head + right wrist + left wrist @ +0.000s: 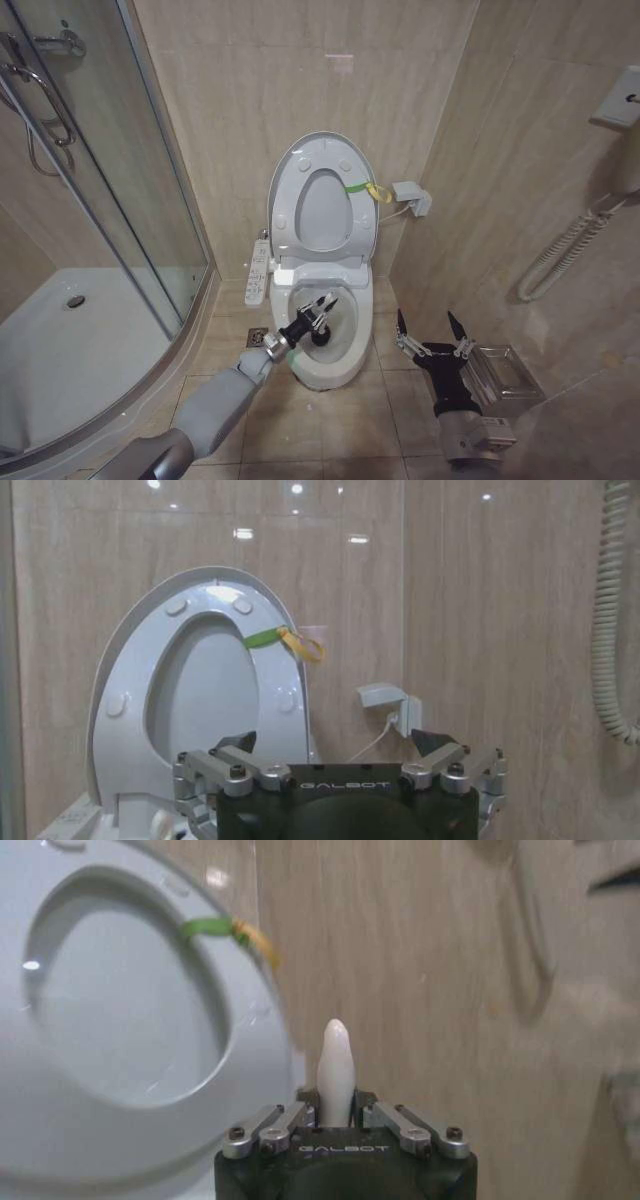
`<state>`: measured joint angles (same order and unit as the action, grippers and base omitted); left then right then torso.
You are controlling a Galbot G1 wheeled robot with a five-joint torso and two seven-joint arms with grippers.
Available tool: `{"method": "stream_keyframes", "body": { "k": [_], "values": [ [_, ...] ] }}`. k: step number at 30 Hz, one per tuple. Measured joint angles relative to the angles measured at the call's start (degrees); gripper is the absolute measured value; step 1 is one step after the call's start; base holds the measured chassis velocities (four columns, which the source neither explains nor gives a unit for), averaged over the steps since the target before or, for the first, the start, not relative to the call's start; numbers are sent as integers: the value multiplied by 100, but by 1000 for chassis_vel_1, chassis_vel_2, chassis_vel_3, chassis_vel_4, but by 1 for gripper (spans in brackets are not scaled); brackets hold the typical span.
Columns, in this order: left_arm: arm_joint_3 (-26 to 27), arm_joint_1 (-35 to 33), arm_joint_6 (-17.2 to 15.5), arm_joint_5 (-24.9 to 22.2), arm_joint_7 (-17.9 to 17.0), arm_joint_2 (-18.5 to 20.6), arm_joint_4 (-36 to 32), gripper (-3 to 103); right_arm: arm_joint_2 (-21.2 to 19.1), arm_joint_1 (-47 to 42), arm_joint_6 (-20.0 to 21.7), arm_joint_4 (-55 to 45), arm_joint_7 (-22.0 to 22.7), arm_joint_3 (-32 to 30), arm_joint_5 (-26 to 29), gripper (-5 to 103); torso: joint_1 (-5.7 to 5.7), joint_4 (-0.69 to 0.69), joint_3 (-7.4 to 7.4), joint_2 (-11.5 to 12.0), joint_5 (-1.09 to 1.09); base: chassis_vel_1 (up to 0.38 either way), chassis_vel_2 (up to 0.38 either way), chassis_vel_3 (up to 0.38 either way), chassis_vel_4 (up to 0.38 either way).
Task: Open the toilet lid, clean the toilet bowl with a toilet brush, close the toilet lid, and flush.
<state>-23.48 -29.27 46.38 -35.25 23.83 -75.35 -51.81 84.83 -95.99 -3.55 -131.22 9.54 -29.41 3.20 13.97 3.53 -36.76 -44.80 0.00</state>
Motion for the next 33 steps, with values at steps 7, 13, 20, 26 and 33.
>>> {"method": "stream_keyframes", "body": {
  "k": [7,13,20,26,33],
  "values": [
    [-91,-94,8,141,37,-74,460,22,0,0,0,0,0,0,0,100,0,-4,0,0,0,0,0,0,0],
    [22,-69,22,414,-118,-16,380,22,0,0,0,0,0,0,0,100,0,-2,0,1,1,0,0,0,0],
    [-85,-162,-187,-134,-150,104,-549,22,0,0,0,0,0,0,0,100,0,0,0,1,0,0,0,0,0],
    [-79,-210,-175,-151,-57,82,5,22,0,0,0,0,0,0,0,100,0,-4,0,1,0,0,0,0,0],
    [89,-87,-110,-107,69,97,384,22,0,0,0,0,0,0,0,100,0,-2,0,1,0,0,0,0,0]
  ]
}}
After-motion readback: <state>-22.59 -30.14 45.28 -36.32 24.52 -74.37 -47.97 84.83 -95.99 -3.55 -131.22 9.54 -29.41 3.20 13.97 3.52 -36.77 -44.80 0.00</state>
